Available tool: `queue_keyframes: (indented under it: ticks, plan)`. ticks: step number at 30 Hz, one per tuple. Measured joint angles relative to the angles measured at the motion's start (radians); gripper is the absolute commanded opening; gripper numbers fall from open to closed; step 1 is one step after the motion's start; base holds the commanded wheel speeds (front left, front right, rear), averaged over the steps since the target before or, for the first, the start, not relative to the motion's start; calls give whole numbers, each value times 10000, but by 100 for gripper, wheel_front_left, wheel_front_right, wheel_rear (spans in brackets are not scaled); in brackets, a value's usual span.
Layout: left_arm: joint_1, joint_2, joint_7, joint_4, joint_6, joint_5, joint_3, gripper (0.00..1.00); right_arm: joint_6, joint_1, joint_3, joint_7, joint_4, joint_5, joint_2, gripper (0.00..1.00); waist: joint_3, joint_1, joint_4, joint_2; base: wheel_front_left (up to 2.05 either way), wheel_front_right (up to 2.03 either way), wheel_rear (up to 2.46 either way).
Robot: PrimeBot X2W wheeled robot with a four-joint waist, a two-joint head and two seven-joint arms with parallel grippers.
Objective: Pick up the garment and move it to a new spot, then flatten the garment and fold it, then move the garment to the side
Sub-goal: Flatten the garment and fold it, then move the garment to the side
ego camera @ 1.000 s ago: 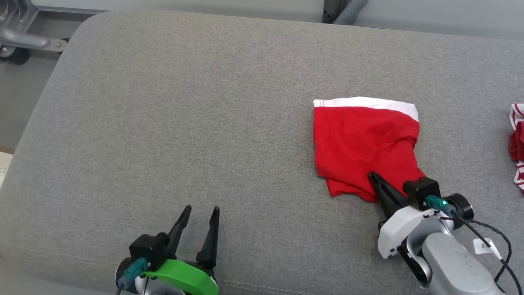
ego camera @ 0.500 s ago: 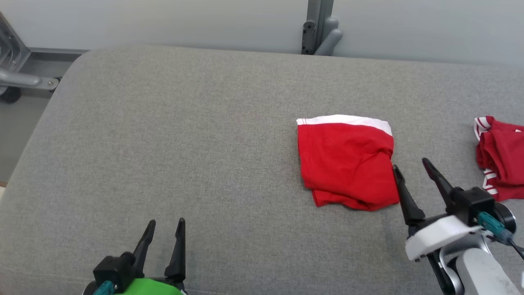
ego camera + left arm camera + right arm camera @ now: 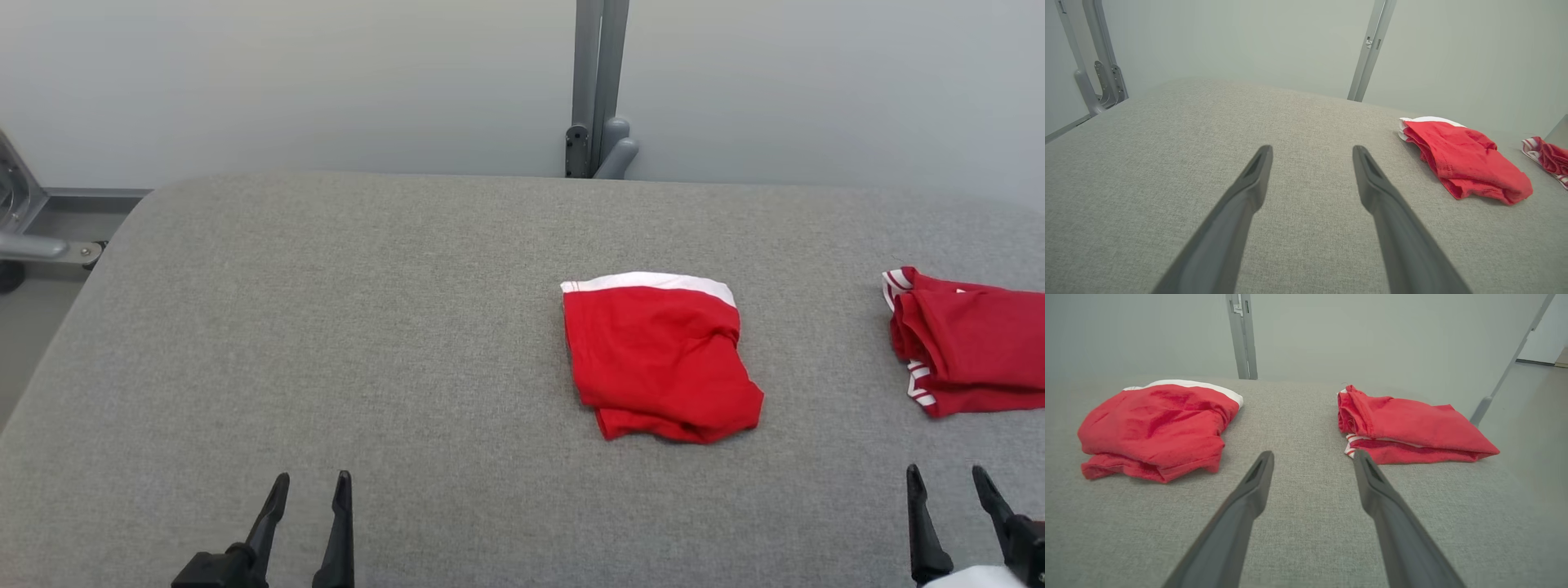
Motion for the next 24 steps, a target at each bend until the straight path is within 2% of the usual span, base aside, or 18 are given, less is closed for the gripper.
queue_keyframes:
  ticks: [10, 13, 16, 19, 21, 24]
  plan:
    - [-17, 188, 2, 58, 0, -272, -640, 100, 0, 80, -389, 0, 1022, 205, 395, 100, -192, 0, -94, 0, 0, 0, 0]
    - [-36, 188, 2, 79, 0, -295, -702, 100, 0, -215, -42, 0, 1544, 617, 426, 100, -165, 0, -81, 0, 0, 0, 0]
    - [-104, 188, 0, 94, 0, -309, -742, 100, -2, -1270, 644, 86, 2004, 1490, 349, 100, -46, 0, -58, 0, 0, 0, 0]
    - [-177, 184, 2, 142, 0, -341, -836, 100, 0, -2675, 1565, 1313, 2157, 2472, -86, 100, 120, 0, -38, 0, 0, 0, 0]
    - [-225, 182, 0, 186, 0, -368, -917, 100, 0, -3521, 2086, 2686, 2245, 3277, -337, 100, 253, 0, -17, 0, 0, 0, 0]
    - [-479, 180, 2, 230, 0, -395, -1076, 100, 6, -4633, 2836, 4652, 2380, 3542, -1009, 100, 545, 0, 25, 0, 0, 0, 0]
